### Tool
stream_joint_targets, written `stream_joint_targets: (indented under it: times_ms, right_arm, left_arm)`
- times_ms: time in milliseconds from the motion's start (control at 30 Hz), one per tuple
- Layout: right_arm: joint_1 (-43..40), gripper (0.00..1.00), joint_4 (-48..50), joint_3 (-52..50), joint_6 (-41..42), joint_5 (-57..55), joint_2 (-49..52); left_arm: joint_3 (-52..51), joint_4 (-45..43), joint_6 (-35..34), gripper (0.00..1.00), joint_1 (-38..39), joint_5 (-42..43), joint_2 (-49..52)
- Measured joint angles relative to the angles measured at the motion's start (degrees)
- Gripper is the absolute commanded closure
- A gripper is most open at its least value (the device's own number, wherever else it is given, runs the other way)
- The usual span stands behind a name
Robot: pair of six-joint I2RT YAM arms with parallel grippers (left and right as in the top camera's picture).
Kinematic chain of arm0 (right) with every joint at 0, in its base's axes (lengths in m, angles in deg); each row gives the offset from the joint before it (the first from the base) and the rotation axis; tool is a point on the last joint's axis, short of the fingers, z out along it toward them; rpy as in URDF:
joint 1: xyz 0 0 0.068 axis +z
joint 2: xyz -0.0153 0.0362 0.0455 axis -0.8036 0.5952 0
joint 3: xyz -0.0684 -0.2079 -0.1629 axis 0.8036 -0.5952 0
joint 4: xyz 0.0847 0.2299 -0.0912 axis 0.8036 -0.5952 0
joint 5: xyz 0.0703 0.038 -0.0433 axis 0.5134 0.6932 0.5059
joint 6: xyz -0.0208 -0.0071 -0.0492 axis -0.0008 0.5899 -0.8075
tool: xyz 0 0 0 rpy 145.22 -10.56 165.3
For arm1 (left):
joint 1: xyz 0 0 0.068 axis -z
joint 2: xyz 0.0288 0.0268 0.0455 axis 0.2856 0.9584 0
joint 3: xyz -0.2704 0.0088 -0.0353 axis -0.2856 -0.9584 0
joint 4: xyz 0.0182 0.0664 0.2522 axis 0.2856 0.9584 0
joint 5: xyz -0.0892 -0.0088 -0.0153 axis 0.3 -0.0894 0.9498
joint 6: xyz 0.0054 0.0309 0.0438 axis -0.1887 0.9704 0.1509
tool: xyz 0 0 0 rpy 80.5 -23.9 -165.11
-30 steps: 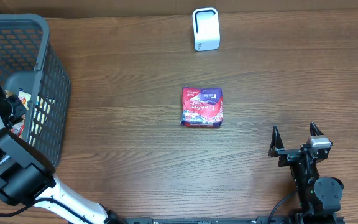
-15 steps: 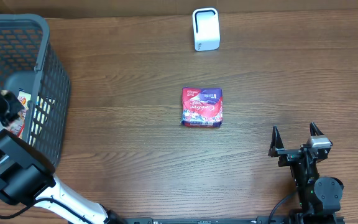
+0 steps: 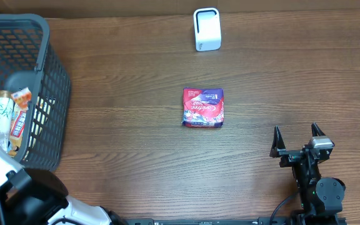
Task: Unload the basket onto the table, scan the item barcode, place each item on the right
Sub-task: 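Search the basket and grasp the yellow snack bag with the left gripper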
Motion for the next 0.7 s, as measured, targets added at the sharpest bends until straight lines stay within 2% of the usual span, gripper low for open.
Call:
stream_joint_targets:
  times_ms: [33,67,100,300,700]
  right_arm:
    - [0.0,0.00,0.0,0.0,0.0,0.0,0.0]
    - [0.0,0.00,0.0,0.0,0.0,0.0,0.0]
    - [0.0,0.00,0.0,0.0,0.0,0.0,0.0]
    - [0.0,0.00,0.0,0.0,0.0,0.0,0.0]
    - [0.0,0.00,0.0,0.0,0.0,0.0,0.0]
  left_arm:
    - [0.0,0.3,-0.1,0.20,0.0,0.0,-0.3]
    - [0.0,0.6,-0.1,0.03,0.0,0.0,-0.3]
    - [-0.1,0.7,-0.1,0.00,0.0,0.0,-0.2]
    - [-3.8,-0.5,-0.3,0.00,0.7,0.2,2.9]
    - [-6.7,-2.4,-0.3,0.00,4.0,-0.7,19.1]
